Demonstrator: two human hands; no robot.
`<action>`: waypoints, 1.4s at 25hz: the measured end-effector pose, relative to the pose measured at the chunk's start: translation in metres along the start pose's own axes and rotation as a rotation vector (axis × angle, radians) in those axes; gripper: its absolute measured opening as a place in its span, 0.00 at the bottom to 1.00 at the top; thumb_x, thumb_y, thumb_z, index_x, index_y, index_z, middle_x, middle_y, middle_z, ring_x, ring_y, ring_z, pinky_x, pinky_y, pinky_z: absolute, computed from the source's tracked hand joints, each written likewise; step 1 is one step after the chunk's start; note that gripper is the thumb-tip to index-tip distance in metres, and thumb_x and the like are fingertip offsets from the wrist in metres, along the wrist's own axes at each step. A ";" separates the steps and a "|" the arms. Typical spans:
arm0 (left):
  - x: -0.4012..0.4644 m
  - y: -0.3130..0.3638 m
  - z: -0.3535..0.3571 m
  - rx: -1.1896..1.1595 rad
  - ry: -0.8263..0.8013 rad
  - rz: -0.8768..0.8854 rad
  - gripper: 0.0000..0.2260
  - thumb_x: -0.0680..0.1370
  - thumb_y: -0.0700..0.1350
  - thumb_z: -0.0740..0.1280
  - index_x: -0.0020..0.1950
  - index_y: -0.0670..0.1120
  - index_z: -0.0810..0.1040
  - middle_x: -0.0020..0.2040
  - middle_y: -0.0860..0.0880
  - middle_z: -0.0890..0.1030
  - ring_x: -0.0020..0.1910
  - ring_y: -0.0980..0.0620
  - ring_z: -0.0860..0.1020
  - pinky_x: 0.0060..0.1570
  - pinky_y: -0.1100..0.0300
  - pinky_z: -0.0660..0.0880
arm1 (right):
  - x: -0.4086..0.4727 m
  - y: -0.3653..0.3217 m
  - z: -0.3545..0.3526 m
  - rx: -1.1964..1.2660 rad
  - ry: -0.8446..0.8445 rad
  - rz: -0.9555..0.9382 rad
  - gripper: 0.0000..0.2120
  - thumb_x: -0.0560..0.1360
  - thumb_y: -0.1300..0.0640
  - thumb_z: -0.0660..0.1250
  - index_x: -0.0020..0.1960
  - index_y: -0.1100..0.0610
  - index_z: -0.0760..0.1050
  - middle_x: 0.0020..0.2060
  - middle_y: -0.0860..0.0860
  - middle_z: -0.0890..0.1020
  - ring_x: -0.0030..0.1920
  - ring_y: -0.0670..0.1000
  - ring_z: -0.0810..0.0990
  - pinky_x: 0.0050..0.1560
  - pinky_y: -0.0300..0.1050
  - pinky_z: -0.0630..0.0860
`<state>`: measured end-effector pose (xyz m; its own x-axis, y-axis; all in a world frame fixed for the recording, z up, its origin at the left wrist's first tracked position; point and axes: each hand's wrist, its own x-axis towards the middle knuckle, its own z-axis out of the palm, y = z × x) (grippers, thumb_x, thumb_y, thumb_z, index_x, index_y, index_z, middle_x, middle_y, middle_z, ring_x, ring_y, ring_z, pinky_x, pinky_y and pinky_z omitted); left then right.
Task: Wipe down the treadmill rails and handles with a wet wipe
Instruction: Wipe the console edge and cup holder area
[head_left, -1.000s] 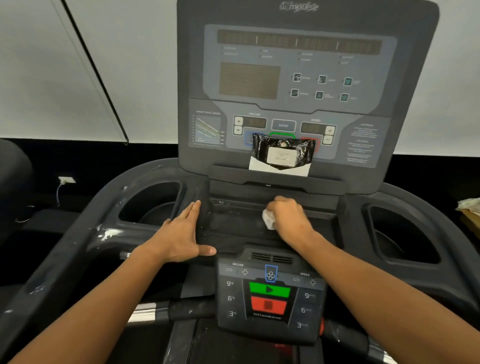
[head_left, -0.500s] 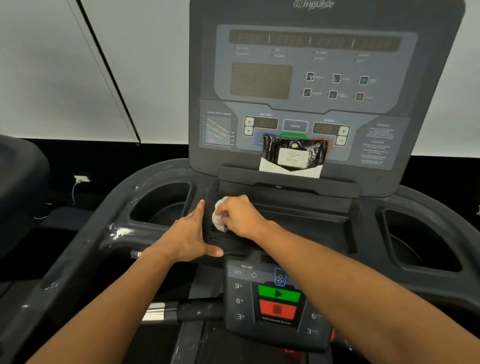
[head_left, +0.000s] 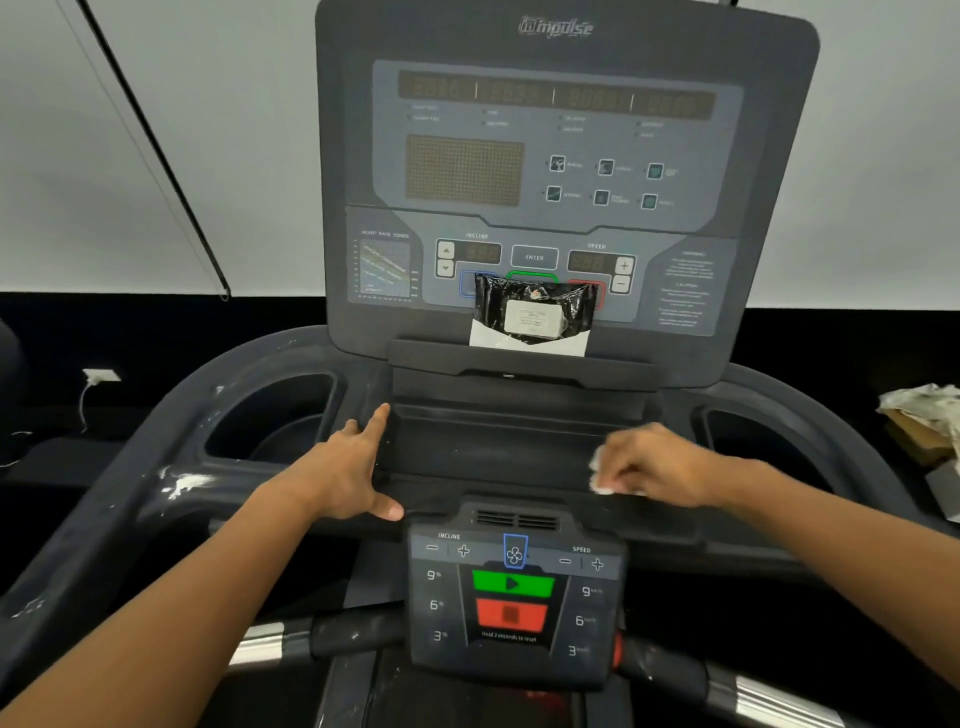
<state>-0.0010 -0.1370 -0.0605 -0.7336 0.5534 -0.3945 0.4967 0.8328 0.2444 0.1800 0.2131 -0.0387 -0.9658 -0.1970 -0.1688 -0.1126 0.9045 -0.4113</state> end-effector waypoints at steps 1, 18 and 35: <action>0.000 0.001 0.000 0.008 -0.003 0.005 0.63 0.63 0.62 0.80 0.79 0.55 0.33 0.80 0.38 0.53 0.77 0.38 0.58 0.73 0.43 0.61 | -0.016 0.009 -0.002 0.008 0.004 0.057 0.03 0.74 0.60 0.74 0.46 0.54 0.87 0.48 0.47 0.85 0.54 0.45 0.82 0.58 0.47 0.77; -0.018 -0.030 0.015 -0.300 0.102 0.035 0.63 0.62 0.58 0.81 0.79 0.55 0.36 0.68 0.46 0.74 0.67 0.46 0.73 0.61 0.56 0.70 | 0.202 -0.156 0.068 0.237 0.384 0.108 0.07 0.74 0.70 0.68 0.47 0.63 0.84 0.46 0.57 0.84 0.48 0.54 0.83 0.50 0.40 0.78; -0.021 -0.024 0.008 -0.186 0.070 0.072 0.52 0.66 0.55 0.80 0.81 0.54 0.50 0.81 0.46 0.51 0.79 0.42 0.54 0.75 0.45 0.60 | 0.109 -0.099 0.022 0.019 -0.135 -0.144 0.08 0.73 0.65 0.73 0.50 0.57 0.87 0.48 0.53 0.85 0.51 0.51 0.83 0.57 0.40 0.74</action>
<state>0.0056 -0.1690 -0.0651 -0.7332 0.6057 -0.3091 0.4595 0.7764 0.4313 0.0912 0.0938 -0.0356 -0.8998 -0.3735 -0.2253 -0.2414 0.8565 -0.4561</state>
